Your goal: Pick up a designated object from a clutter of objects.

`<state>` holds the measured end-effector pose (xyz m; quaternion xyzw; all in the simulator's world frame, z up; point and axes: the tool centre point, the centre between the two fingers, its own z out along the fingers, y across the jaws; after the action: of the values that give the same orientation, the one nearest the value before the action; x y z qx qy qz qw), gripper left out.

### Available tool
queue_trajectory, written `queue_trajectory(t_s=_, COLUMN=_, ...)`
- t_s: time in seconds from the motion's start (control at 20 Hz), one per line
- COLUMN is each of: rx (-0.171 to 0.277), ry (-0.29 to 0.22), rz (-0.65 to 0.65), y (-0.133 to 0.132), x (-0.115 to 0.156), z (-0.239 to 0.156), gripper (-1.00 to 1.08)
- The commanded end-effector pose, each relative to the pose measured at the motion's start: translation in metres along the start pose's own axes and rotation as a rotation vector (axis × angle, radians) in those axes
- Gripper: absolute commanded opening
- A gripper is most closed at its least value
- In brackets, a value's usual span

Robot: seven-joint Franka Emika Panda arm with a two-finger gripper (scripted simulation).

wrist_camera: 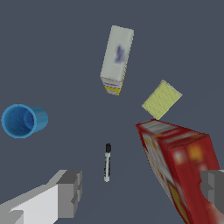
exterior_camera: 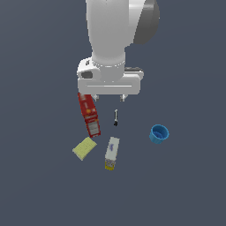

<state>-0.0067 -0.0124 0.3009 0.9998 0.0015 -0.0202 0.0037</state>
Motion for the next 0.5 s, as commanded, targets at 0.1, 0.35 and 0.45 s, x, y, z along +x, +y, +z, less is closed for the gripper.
queue_trajectory(t_s=0.1, rx=-0.002, ry=0.001, rz=-0.007, y=-0.0016, x=0.0000, z=-0.0006, gripper=0.28)
queue_trajectory(t_s=0.35, rx=-0.013, ry=0.006, rz=-0.041, y=-0.0097, x=-0.0001, z=-0.0034, gripper=0.28)
queue_trajectory(t_s=0.45, rx=-0.012, ry=0.005, rz=-0.039, y=-0.0092, x=-0.0001, z=-0.0032, gripper=0.28)
